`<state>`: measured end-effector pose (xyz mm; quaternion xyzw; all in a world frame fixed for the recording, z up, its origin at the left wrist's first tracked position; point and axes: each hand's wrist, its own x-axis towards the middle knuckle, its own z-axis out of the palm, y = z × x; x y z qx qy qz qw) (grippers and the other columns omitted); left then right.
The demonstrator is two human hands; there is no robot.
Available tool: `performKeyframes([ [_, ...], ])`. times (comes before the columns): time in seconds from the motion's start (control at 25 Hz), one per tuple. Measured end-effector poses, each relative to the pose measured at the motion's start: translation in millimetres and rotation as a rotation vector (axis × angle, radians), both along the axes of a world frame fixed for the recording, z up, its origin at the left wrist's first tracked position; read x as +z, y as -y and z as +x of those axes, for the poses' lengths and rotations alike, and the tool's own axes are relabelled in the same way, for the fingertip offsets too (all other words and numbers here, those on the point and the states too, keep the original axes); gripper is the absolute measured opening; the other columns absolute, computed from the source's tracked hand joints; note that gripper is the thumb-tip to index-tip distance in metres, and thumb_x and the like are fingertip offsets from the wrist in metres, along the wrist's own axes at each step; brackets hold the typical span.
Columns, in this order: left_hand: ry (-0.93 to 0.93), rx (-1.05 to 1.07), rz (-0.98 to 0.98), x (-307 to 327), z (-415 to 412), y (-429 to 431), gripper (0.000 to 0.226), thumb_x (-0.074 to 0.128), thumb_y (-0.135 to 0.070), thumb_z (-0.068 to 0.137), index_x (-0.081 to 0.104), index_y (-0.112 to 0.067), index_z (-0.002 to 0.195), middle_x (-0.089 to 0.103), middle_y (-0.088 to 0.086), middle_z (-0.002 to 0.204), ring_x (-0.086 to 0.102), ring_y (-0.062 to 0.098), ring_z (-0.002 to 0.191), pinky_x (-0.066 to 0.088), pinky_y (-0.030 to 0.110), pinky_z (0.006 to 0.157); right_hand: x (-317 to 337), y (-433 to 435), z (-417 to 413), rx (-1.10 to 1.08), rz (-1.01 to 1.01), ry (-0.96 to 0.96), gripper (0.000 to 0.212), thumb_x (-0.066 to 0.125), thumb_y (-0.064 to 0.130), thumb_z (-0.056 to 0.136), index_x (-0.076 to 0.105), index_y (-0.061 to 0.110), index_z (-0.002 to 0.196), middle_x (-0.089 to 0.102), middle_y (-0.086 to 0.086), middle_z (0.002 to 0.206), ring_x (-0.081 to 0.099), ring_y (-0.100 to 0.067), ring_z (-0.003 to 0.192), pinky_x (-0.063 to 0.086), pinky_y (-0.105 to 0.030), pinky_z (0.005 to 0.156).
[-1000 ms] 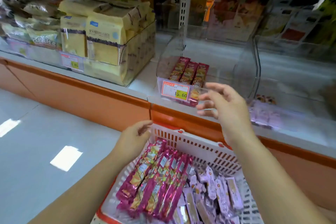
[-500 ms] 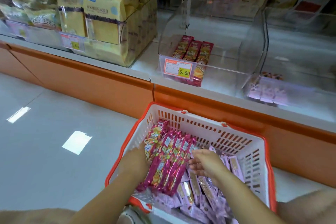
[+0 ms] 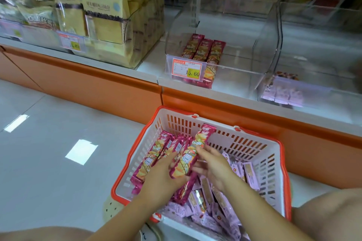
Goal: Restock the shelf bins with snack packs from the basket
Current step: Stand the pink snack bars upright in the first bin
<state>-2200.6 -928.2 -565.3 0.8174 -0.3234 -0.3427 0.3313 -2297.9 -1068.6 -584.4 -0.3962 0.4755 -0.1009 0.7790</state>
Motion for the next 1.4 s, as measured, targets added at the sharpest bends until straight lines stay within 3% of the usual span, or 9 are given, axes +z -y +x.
performKeyframes([
  [0.12, -0.235, 0.060, -0.056, -3.4, -1.9, -1.1, 0.073, 0.078, -0.035, 0.076, 0.039, -0.044, 0.137, 0.050, -0.023, 0.118, 0.055, 0.003, 0.111, 0.043, 0.024, 0.095, 1.0, 4.0, -2.1, -0.075, -0.015, 0.067, 0.023, 0.062, 0.012, 0.091, 0.062, 0.011, 0.114, 0.073, -0.008, 0.094, 0.069, -0.024, 0.085, 0.058, -0.038, 0.075],
  [0.28, -0.620, 0.158, -0.060, 3.1, 8.9, -4.2, 0.052, 0.069, -0.012, 0.086, 0.054, -0.037, 0.130, 0.058, -0.004, 0.125, 0.067, 0.016, 0.101, 0.056, 0.033, 0.089, 7.4, 9.5, -7.7, -0.086, -0.043, 0.123, 0.021, 0.059, 0.009, 0.092, 0.063, 0.013, 0.112, 0.075, -0.005, 0.097, 0.072, -0.018, 0.086, 0.059, -0.035, 0.074],
  [0.72, -0.736, 0.102, -0.133, 23.8, 16.4, 0.2, 0.056, 0.067, 0.005, 0.081, 0.058, -0.027, 0.127, 0.072, 0.008, 0.107, 0.070, 0.027, 0.096, 0.056, 0.034, 0.082, 49.7, 9.9, -9.2, 0.036, -0.270, 0.187, 0.050, 0.066, 0.008, 0.086, 0.050, 0.025, 0.131, 0.074, -0.003, 0.103, 0.071, -0.022, 0.096, 0.056, -0.038, 0.084],
  [0.92, -0.490, -0.197, -0.358, 127.0, 63.0, 48.0, 0.056, 0.074, -0.014, 0.078, 0.055, -0.028, 0.129, 0.070, 0.003, 0.113, 0.066, 0.021, 0.107, 0.053, 0.035, 0.093, 161.1, 49.5, 10.2, -0.050, -0.591, 0.295, 0.045, 0.064, 0.003, 0.085, 0.053, 0.018, 0.126, 0.073, 0.002, 0.087, 0.071, -0.011, 0.083, 0.057, -0.026, 0.068],
  [1.04, -0.017, -0.059, -0.599, 174.0, 104.2, 90.9, 0.047, 0.069, -0.037, 0.085, 0.054, -0.038, 0.129, 0.063, -0.013, 0.122, 0.058, 0.004, 0.115, 0.045, 0.033, 0.102, 228.7, 90.6, 22.6, -0.085, -0.679, 0.285, 0.043, 0.066, 0.008, 0.085, 0.050, 0.019, 0.124, 0.073, -0.007, 0.087, 0.067, -0.011, 0.061, 0.056, -0.031, 0.067],
  [1.12, 0.245, 0.068, -0.627, 185.7, 128.1, 118.6, 0.049, 0.058, -0.036, 0.092, 0.044, -0.036, 0.139, 0.051, -0.009, 0.138, 0.047, 0.007, 0.127, 0.037, 0.036, 0.109, 256.7, 119.2, 39.1, -0.088, -0.693, 0.261, 0.036, 0.062, 0.005, 0.089, 0.050, 0.009, 0.123, 0.070, -0.011, 0.085, 0.058, -0.006, 0.044, 0.056, -0.027, 0.056],
  [1.2, 0.314, 0.116, -0.528, 183.9, 142.6, 137.9, 0.055, 0.051, -0.035, 0.096, 0.031, -0.030, 0.147, 0.038, -0.004, 0.150, 0.038, 0.014, 0.136, 0.030, 0.034, 0.113, 266.8, 149.6, 63.0, -0.123, -0.803, 0.122, 0.033, 0.060, 0.002, 0.089, 0.053, 0.001, 0.121, 0.069, -0.015, 0.092, 0.064, -0.012, 0.051, 0.057, -0.027, 0.052],
  [1.32, 0.240, 0.084, -0.430, 167.5, 152.6, 151.9, 0.055, 0.046, -0.032, 0.099, 0.026, -0.028, 0.150, 0.035, -0.003, 0.152, 0.040, 0.019, 0.135, 0.031, 0.029, 0.108, 250.2, 196.5, 95.5, -0.185, -0.928, -0.175, 0.045, 0.067, 0.005, 0.085, 0.048, 0.003, 0.126, 0.064, -0.020, 0.114, 0.067, -0.034, 0.088, 0.057, -0.046, 0.075],
  [1.4, 0.229, 0.032, -0.459, 157.4, 158.3, 157.1, 0.048, 0.044, -0.028, 0.100, 0.033, -0.026, 0.147, 0.042, -0.010, 0.145, 0.042, 0.007, 0.128, 0.030, 0.017, 0.098, 232.2, 214.6, 110.6, -0.048, -0.990, -0.492, 0.045, 0.073, 0.012, 0.081, 0.051, 0.003, 0.119, 0.065, -0.020, 0.108, 0.066, -0.036, 0.091, 0.056, -0.046, 0.078],
])
